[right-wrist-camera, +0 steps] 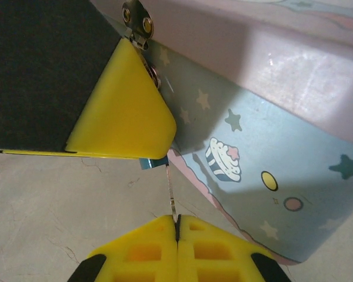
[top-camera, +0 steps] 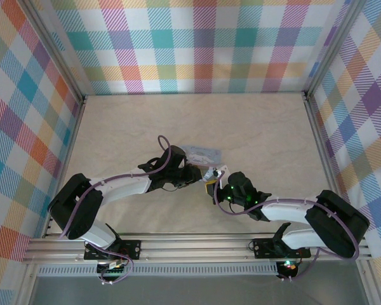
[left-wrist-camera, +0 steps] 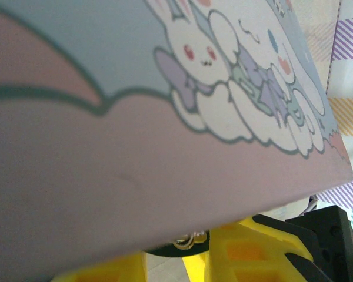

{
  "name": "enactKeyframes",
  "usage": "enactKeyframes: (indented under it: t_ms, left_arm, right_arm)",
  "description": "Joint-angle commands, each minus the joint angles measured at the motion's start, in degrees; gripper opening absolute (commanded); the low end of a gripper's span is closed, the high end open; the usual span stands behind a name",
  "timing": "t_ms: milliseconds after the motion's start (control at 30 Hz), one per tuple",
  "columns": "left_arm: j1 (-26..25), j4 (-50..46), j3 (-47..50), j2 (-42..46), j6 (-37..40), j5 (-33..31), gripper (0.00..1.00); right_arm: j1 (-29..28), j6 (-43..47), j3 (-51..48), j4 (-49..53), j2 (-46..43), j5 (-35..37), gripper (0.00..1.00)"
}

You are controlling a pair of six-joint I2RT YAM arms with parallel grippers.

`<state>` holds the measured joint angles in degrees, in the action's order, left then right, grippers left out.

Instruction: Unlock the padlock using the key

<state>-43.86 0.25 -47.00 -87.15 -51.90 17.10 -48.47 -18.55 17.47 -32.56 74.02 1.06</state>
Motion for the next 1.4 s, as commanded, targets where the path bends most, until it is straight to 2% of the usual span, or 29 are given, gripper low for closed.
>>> enactKeyframes:
  t_ms: [0, 900, 1367]
  left_arm:
    - [-0.5, 1.1, -1.7, 0.2, -0.9, 0.7, 0.16]
    - [-0.6, 0.6, -1.4, 0.5, -1.2, -0.9, 0.16]
    - [-0.5, 0.6, -1.4, -0.1, -1.3, -0.6, 0.16]
  right_arm:
    - [-0.5, 0.8, 1.8, -2.6, 0.7, -0.6, 0.00]
    - [-0.8, 0.6, 0.7, 0.2, 0.2, -1.3, 0.00]
    - [-0.8, 0.3, 0.5, -1.9, -0.3, -1.6, 0.00]
